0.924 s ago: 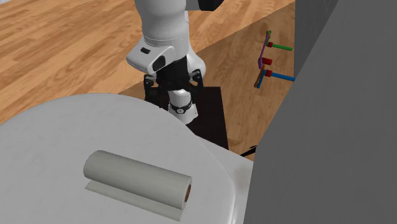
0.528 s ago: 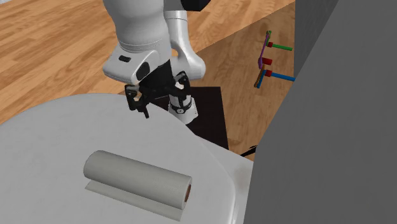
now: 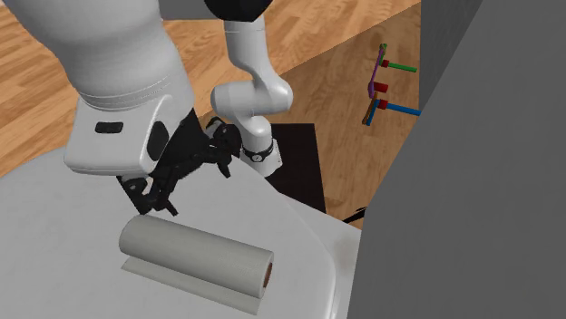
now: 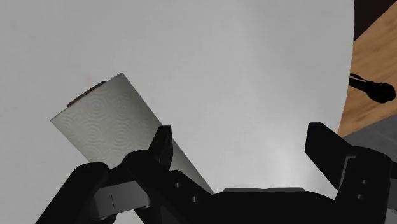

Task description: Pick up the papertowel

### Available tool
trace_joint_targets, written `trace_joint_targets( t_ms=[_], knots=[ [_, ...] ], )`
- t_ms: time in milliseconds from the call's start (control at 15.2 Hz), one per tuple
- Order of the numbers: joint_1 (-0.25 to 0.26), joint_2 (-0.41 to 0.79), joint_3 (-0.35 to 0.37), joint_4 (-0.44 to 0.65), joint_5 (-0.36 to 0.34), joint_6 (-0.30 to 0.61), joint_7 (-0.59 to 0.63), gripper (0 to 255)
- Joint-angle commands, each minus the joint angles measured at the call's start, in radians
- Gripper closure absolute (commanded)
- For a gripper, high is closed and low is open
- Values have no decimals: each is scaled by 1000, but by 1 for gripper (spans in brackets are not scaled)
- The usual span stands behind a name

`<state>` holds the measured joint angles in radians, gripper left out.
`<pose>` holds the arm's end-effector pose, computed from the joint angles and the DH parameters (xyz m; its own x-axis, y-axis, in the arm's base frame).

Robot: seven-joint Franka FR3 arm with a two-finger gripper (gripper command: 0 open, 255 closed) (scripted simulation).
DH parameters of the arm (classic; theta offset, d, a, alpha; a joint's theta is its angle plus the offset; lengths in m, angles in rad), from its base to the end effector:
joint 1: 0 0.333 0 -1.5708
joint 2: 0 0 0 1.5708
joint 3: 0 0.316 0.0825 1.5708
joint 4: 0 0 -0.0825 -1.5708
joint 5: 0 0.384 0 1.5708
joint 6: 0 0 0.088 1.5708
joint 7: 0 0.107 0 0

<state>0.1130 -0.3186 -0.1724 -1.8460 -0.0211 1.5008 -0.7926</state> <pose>0.4444 -0.0419 0.6462 0.7375 0.6753 0.0015 0.6747 -0.7367 -0.0450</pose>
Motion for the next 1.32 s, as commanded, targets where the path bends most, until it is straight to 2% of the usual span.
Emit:
trace_joint_targets(
  t_ms=[0,330,792,924,990,1254],
  knots=[
    [16,90,-24,104,8,-23,-122,0],
    [30,310,-54,390,47,-109,-370,0],
    [31,273,-50,248,39,-4,-366,0],
    [31,271,-49,238,38,5,-366,0],
    [31,270,-50,236,38,6,-367,255],
    [31,269,-50,234,38,6,-367,255]
  ],
)
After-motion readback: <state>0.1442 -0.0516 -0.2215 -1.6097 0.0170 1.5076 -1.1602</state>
